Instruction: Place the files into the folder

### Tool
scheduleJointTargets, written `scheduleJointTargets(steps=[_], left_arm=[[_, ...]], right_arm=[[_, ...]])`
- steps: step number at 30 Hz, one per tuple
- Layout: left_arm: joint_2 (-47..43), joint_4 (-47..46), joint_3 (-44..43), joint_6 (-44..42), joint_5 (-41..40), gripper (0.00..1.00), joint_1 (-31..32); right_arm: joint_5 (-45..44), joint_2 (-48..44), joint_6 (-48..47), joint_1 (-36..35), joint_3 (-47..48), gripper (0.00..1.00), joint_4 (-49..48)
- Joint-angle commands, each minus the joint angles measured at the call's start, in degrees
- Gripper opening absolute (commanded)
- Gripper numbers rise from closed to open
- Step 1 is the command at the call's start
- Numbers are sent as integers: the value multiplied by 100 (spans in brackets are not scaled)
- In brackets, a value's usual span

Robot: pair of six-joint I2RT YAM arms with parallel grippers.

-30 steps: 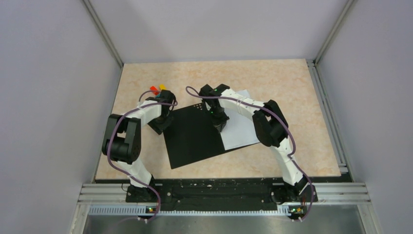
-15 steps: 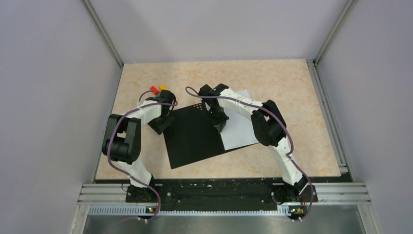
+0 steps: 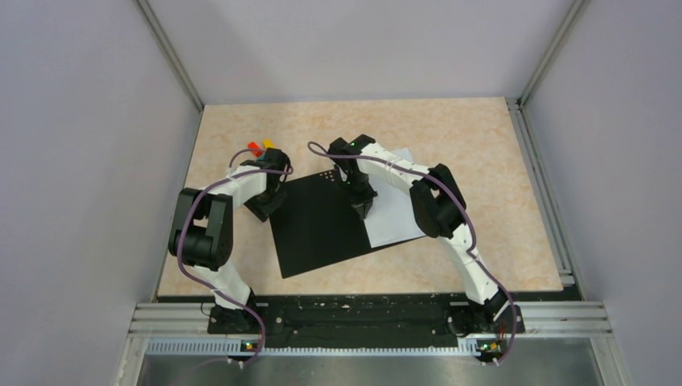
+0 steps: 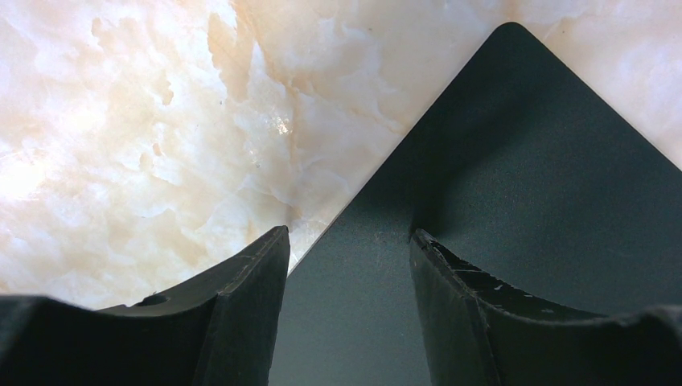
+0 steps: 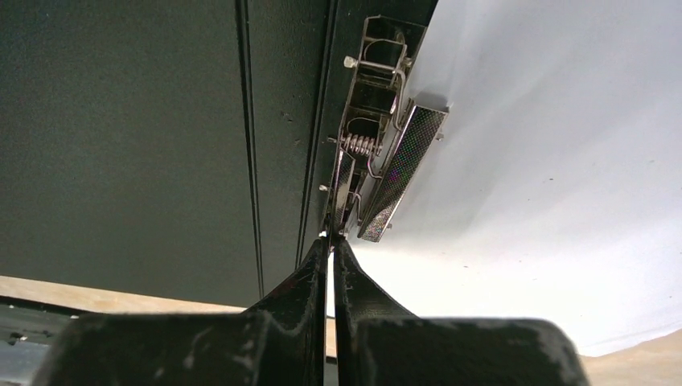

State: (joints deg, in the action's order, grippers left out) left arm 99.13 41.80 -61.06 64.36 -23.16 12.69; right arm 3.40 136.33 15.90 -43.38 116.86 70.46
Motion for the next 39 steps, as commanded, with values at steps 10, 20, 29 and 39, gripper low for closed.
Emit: scheduleJointTargets(steps=[10, 20, 29, 39], left_arm=[[287, -281, 247, 33, 276, 63, 32], [254, -309, 291, 41, 307, 63, 32], [230, -332, 316, 33, 317, 62, 32], [226, -379, 336, -4, 397, 62, 32]], right_arm=[[-40, 1990, 179, 47, 1320, 0, -243], [236, 2577, 319, 50, 1697, 0, -445], [681, 2873, 118, 13, 1787, 0, -436], [1071, 3252, 56, 6, 2247, 0, -94]])
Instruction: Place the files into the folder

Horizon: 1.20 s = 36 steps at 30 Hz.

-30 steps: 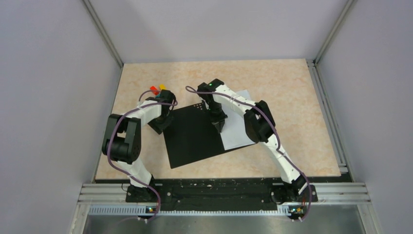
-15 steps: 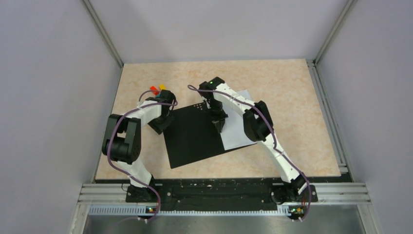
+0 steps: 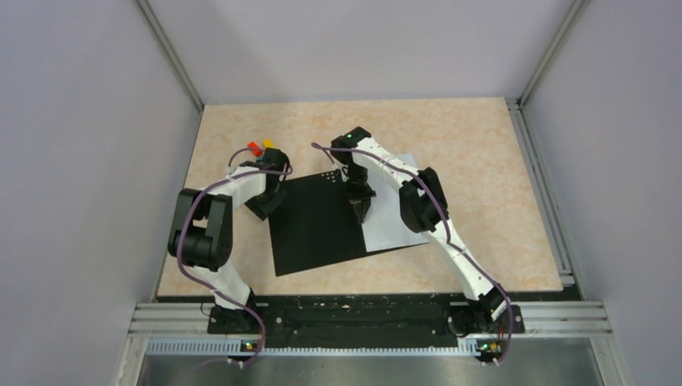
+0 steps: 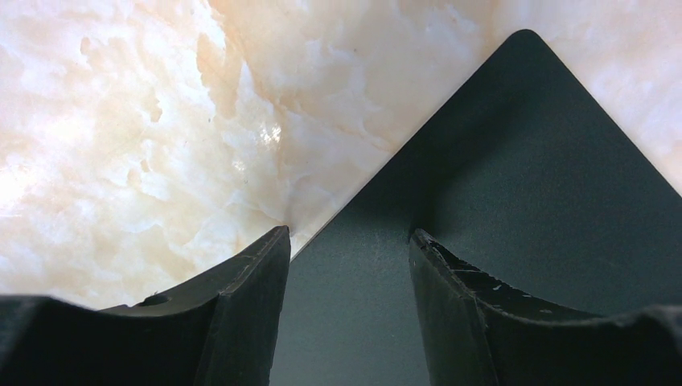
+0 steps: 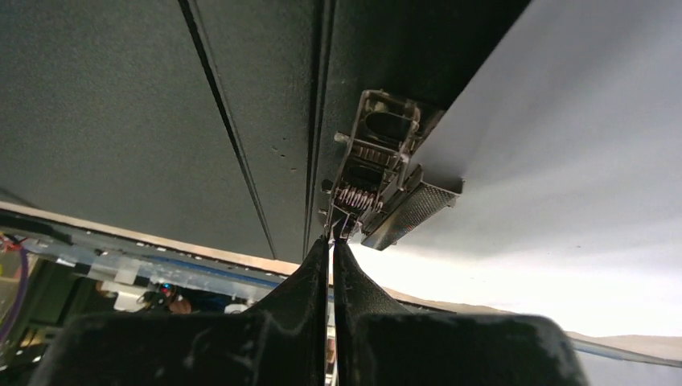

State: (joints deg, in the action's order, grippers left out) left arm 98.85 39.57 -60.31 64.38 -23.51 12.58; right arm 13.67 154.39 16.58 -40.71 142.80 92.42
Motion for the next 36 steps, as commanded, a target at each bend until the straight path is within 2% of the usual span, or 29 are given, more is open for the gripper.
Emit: scheduleJointTargets(steps=[1, 9, 14, 26, 32, 36], left_arm=[[250, -167, 277, -11, 441, 62, 43], [175, -220, 362, -63, 472, 61, 43], [173, -261, 380, -136, 528, 62, 43], [-154, -272, 136, -561, 640, 68, -19], [-502, -110, -189, -793, 680, 71, -27], [-855, -25, -282, -930, 695, 73, -27]], right_arm=[[10, 1420, -5, -262, -401, 0, -2298], [-276, 1140, 214, -271, -694, 0, -2617], [-432, 209, 206, -271, -1333, 0, -3234], [-507, -1452, 366, -275, -1362, 1, -3577], [-816, -2159, 465, -325, -1753, 9, -3614], [-1568, -2791, 521, -439, -2390, 18, -3792]])
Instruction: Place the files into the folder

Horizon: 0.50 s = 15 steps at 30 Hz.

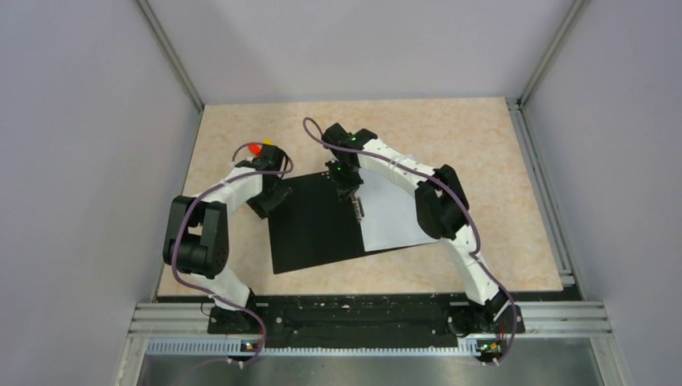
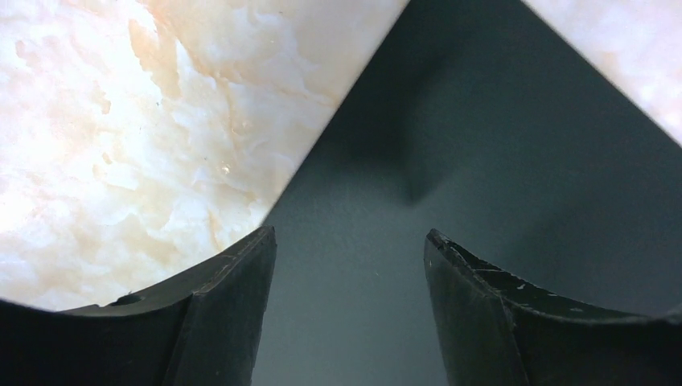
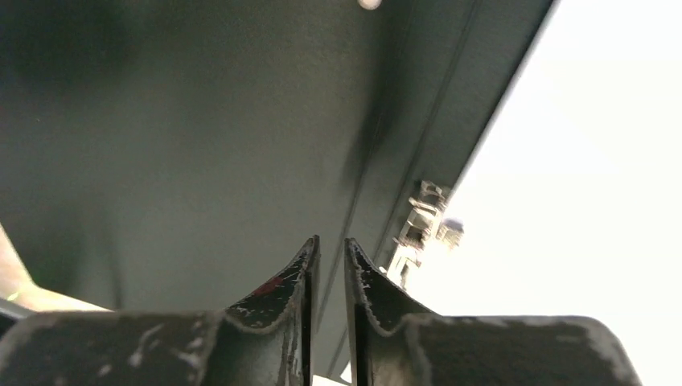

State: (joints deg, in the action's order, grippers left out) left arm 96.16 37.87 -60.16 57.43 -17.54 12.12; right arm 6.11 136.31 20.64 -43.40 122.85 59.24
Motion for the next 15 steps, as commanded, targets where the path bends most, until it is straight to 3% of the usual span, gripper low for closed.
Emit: scheduleJointTargets(steps=[1, 6, 8, 10, 12, 15], left_arm=[[-700, 147, -288, -299, 97, 74, 19], [-1256, 246, -224, -789, 61, 87, 0], [-1404, 281, -165, -1032, 121, 96, -44], [-1544, 268, -70, -1281, 272, 97, -103], [-1666, 252, 39, -1468, 440, 99, -176], [-1764, 248, 179, -1690, 768, 99, -226]], right_arm=[[-1005, -1167, 126, -205, -697, 22, -567], [-1793, -1917, 249, -381, -1885, 48, -1236], [-1906, -1920, 282, -463, -2120, 55, -1350], [-2029, -1883, 283, -578, -2296, 60, -1523], [-2145, -1824, 288, -649, -2400, 59, -1666], [-2327, -1699, 326, -698, -2477, 49, -1723]])
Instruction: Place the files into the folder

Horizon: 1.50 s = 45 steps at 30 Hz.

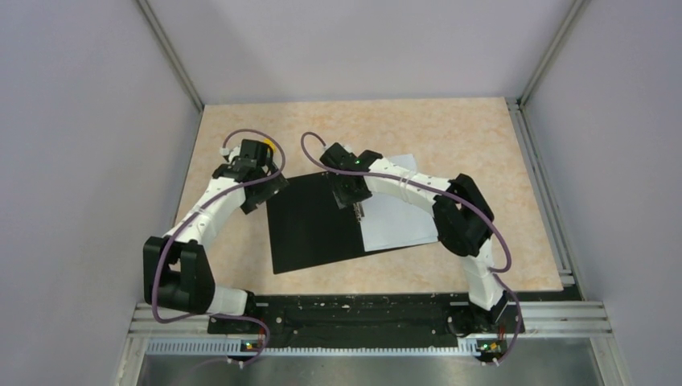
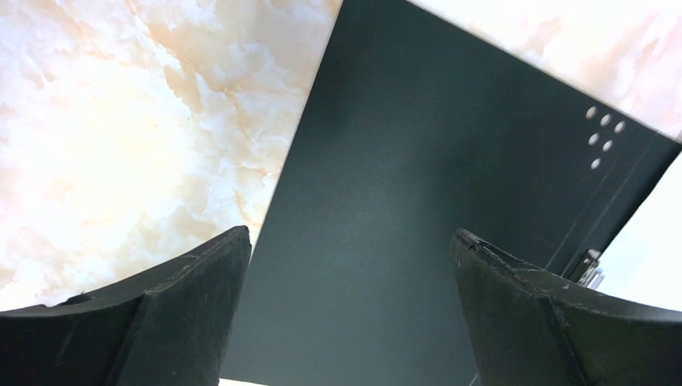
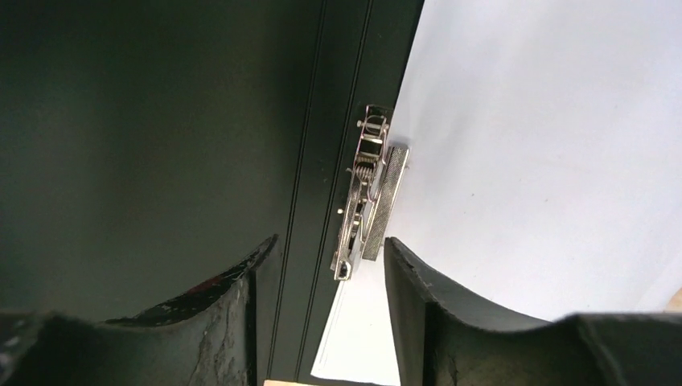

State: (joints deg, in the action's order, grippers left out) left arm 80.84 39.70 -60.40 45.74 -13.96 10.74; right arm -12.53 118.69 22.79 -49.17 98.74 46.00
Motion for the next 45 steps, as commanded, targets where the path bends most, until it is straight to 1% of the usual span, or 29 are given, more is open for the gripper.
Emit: scheduleJointTargets(steps=[1, 3, 5, 7, 11, 14, 21, 30, 34, 38, 41, 45], left_arm=[[-268, 69, 241, -563, 464, 99, -90], [-362, 65, 330, -599, 488, 99, -98], [-442, 79, 389, -615, 482, 99, -107], [-455, 116, 408, -624, 477, 99, -116], [-483, 183, 451, -613, 427, 99, -140], [-569, 128, 517, -619, 460, 99, -162], [-644, 132, 507, -629, 486, 99, -202], [-706, 7, 702, -536, 511, 99, -222], [-698, -10, 778, -518, 497, 99, -237], [-669, -142, 947, -542, 716, 99, -335], [-622, -215, 1035, -589, 936, 99, -430], [-498, -283, 1098, -718, 1262, 98, -540]], right_arm=[[-434, 77, 112, -121, -117, 48, -451], [-431, 99, 115, -146, -190, 42, -580], [-487, 128, 121, -168, -206, 30, -618], [-569, 194, 141, -174, -199, 23, -587], [-694, 221, 196, -179, -344, 22, -584], [-664, 195, 214, -175, -514, 24, -713], [-621, 288, 227, -187, -632, 23, -781], [-839, 266, 218, -220, -827, 22, -902], [-917, 372, 167, -248, -883, 16, -882], [-927, 423, 77, -246, -901, 0, -879], [-763, 340, 42, -205, -919, 0, -891], [-357, -60, 54, 28, -1130, 0, -1071]])
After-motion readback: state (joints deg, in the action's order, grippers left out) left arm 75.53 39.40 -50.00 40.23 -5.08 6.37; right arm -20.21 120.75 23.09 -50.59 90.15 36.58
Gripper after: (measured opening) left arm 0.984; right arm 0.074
